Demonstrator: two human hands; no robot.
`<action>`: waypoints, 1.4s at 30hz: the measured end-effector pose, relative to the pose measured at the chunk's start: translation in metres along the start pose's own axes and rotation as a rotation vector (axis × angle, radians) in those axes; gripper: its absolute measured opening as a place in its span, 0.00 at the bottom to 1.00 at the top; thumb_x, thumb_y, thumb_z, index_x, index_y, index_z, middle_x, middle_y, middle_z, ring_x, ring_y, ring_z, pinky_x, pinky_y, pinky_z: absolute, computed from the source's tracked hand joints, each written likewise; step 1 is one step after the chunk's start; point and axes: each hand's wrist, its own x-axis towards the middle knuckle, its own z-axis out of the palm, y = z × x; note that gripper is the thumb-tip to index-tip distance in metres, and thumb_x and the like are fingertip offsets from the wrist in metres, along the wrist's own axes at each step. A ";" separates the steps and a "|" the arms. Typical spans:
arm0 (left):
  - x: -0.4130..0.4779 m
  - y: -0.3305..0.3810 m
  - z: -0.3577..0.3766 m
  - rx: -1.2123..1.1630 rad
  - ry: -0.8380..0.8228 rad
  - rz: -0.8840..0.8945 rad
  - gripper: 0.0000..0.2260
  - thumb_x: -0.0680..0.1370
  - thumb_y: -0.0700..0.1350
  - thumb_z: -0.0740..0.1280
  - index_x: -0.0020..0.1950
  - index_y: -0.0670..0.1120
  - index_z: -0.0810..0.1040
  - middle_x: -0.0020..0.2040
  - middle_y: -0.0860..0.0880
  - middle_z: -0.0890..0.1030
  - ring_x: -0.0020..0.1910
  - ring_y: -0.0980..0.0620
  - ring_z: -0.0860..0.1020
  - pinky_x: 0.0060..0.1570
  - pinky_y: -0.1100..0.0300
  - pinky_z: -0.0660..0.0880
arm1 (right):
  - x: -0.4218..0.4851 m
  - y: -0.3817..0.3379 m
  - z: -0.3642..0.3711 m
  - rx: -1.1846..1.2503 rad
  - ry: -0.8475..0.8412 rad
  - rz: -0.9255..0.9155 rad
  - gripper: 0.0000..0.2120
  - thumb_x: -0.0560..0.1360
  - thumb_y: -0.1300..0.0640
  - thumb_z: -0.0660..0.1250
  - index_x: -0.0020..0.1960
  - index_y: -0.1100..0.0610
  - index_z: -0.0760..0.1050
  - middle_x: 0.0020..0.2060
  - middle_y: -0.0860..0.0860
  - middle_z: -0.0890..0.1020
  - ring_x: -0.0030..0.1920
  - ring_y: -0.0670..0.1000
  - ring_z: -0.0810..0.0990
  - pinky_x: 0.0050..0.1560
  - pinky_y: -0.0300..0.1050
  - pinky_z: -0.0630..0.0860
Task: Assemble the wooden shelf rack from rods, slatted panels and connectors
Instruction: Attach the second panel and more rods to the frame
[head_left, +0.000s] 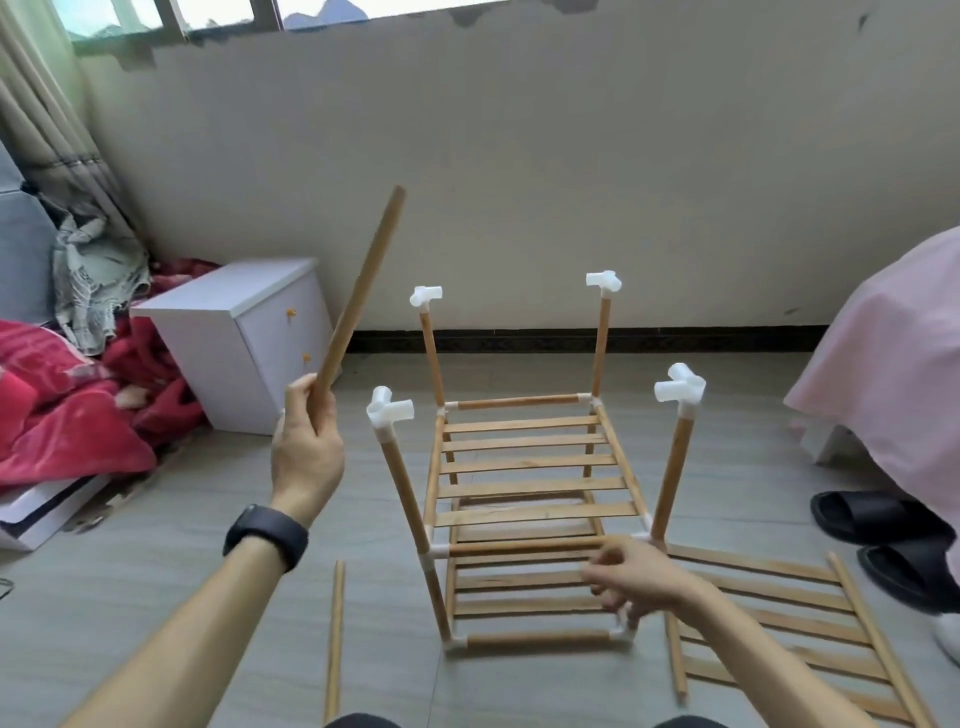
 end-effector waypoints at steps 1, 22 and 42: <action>0.005 0.011 -0.007 0.024 0.009 0.111 0.12 0.85 0.53 0.55 0.67 0.53 0.68 0.48 0.45 0.76 0.48 0.46 0.73 0.44 0.50 0.67 | -0.007 -0.023 -0.002 0.042 -0.034 -0.107 0.13 0.79 0.50 0.71 0.59 0.57 0.76 0.46 0.53 0.83 0.39 0.46 0.82 0.39 0.40 0.77; -0.020 0.063 0.017 -0.248 -0.053 -0.039 0.18 0.78 0.58 0.63 0.67 0.57 0.70 0.67 0.50 0.71 0.65 0.51 0.70 0.62 0.54 0.69 | -0.031 -0.144 -0.009 1.121 0.368 -0.375 0.16 0.80 0.44 0.68 0.51 0.57 0.84 0.48 0.55 0.88 0.33 0.49 0.84 0.32 0.44 0.80; -0.013 0.040 0.036 -0.571 -0.383 -0.368 0.14 0.84 0.56 0.55 0.51 0.48 0.72 0.30 0.56 0.71 0.30 0.58 0.70 0.38 0.61 0.73 | -0.023 -0.140 0.015 0.940 0.310 -0.394 0.17 0.82 0.45 0.63 0.48 0.56 0.84 0.46 0.55 0.88 0.34 0.48 0.83 0.33 0.42 0.78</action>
